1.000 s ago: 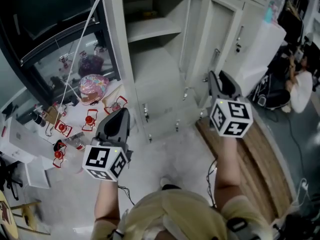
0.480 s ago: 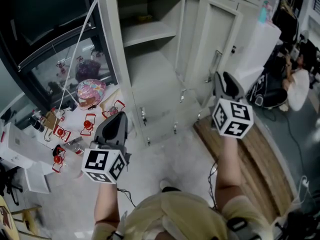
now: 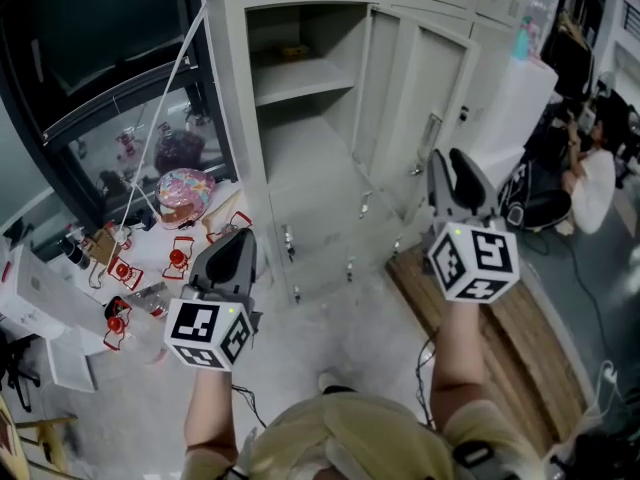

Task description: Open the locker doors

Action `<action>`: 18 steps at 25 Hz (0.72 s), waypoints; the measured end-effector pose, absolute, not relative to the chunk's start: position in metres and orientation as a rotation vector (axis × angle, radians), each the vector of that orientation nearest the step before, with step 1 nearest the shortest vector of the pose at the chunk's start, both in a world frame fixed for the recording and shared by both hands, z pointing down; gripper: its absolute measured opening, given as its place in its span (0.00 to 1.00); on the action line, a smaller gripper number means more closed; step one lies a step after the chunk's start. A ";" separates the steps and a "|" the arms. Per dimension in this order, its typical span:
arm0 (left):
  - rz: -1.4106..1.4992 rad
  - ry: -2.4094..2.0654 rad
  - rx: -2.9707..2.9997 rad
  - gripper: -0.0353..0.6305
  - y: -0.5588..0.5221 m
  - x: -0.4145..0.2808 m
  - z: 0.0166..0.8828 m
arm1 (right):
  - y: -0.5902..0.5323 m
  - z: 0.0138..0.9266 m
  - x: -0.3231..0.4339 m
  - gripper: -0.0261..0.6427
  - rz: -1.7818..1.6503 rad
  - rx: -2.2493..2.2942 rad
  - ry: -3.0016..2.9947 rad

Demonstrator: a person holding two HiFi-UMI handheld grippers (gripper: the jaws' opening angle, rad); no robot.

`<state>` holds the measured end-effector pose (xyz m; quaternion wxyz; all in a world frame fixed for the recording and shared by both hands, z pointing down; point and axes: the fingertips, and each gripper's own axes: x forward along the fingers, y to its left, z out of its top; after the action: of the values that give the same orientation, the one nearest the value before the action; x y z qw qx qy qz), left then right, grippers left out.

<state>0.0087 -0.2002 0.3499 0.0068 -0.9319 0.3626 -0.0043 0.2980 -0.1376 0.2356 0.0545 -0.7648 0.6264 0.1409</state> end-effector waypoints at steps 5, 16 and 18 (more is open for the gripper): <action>0.003 1.107 -2.893 0.06 -0.197 0.003 0.333 | -0.144 0.220 0.268 0.20 0.439 -2.219 1.991; 0.054 1.138 -2.822 0.06 -0.198 -0.019 0.291 | -0.179 0.189 0.209 0.20 0.464 -2.020 2.127; 0.065 1.145 -2.804 0.06 -0.201 -0.022 0.281 | -0.188 0.181 0.201 0.20 0.474 -1.983 2.138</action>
<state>-0.0225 -0.2005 0.2811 0.0559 -0.9242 0.3773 0.0216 0.2009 -0.1880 0.1808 0.0938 -0.6683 0.7205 0.1597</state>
